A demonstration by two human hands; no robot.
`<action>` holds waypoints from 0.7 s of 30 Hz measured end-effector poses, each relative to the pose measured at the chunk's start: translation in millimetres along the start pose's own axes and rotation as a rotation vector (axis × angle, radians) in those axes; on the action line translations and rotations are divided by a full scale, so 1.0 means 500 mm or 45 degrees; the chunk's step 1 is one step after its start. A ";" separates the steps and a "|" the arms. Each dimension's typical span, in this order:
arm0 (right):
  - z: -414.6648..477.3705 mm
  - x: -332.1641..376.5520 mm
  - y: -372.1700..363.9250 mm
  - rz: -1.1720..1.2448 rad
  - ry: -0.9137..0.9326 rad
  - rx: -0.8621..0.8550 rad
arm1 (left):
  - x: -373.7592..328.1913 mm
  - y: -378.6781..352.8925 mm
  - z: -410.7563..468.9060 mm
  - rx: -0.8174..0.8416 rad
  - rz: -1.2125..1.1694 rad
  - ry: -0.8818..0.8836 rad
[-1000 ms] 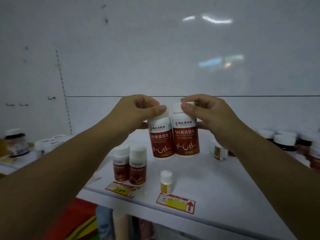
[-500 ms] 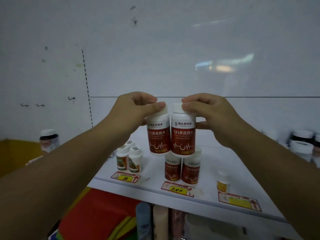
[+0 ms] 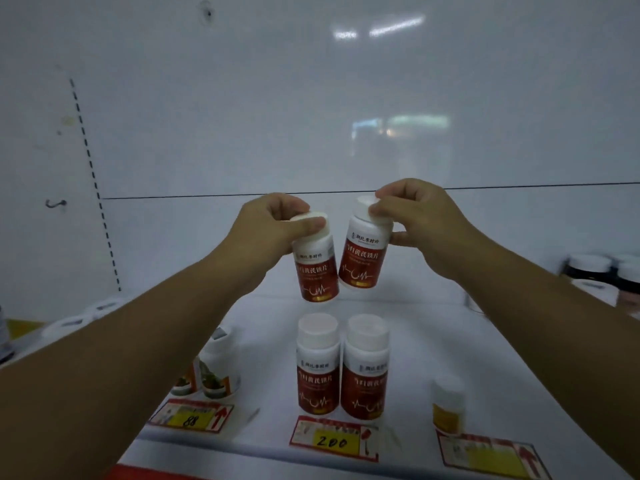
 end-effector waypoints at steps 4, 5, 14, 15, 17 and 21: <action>0.036 -0.105 -0.002 -0.131 -0.237 0.167 | 0.086 -0.048 0.031 0.204 0.183 0.154; 0.039 -0.128 -0.004 -0.180 -0.284 0.223 | 0.105 -0.060 0.031 0.267 0.224 0.188; 0.001 -0.198 -0.025 -0.288 -0.520 0.503 | 0.169 -0.088 0.008 0.673 0.304 0.363; -0.004 -0.196 -0.025 -0.296 -0.536 0.512 | 0.168 -0.087 0.007 0.705 0.306 0.374; -0.013 -0.191 -0.026 -0.316 -0.552 0.534 | 0.163 -0.085 0.006 0.748 0.319 0.375; -0.033 -0.181 -0.032 -0.361 -0.554 0.549 | 0.155 -0.079 0.004 0.748 0.343 0.304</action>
Point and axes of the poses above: each hand's wrist, its own z-axis towards the middle knuckle, its own y-axis out of the back of the hand, x = y × z, the point moved 5 cm from there along z, towards the middle knuckle, and after that the axes turned 9 degrees about z, right-handed, at the moved point
